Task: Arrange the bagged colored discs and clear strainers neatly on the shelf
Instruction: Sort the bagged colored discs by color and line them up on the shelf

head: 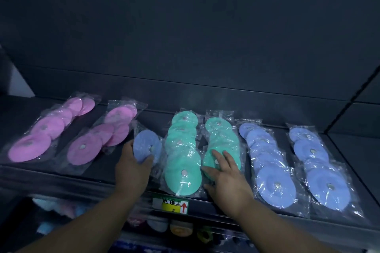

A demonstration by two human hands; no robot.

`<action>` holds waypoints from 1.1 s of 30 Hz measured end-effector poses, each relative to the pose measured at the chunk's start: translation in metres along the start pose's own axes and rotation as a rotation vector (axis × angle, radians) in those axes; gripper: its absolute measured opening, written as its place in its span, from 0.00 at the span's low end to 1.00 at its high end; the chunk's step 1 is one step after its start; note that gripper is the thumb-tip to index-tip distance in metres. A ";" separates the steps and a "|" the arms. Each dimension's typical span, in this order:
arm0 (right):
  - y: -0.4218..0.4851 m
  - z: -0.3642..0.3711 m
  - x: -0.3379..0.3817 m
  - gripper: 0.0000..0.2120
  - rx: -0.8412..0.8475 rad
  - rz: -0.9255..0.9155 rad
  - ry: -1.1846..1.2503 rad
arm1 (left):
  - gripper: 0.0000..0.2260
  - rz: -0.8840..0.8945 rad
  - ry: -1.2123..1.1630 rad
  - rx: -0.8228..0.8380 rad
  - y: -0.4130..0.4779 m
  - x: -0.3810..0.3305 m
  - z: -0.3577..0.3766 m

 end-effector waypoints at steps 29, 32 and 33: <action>-0.068 -0.034 -0.050 0.06 -0.465 0.652 1.380 | 0.22 0.589 0.426 0.609 -0.056 -0.016 0.068; -0.089 -0.030 -0.064 0.04 -0.557 0.745 1.419 | 0.17 0.650 0.447 0.665 -0.049 -0.010 0.068; -0.095 -0.030 -0.069 0.03 -0.584 0.767 1.426 | 0.19 0.651 0.430 0.654 -0.045 -0.011 0.068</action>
Point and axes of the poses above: each hand's wrist, its own y-axis towards the middle knuckle, its own z-axis out of the palm, x = y × z, the point moved 4 cm from there along y, towards the middle knuckle, and after that the axes turned 2 degrees about -x, right-handed, at the moved point
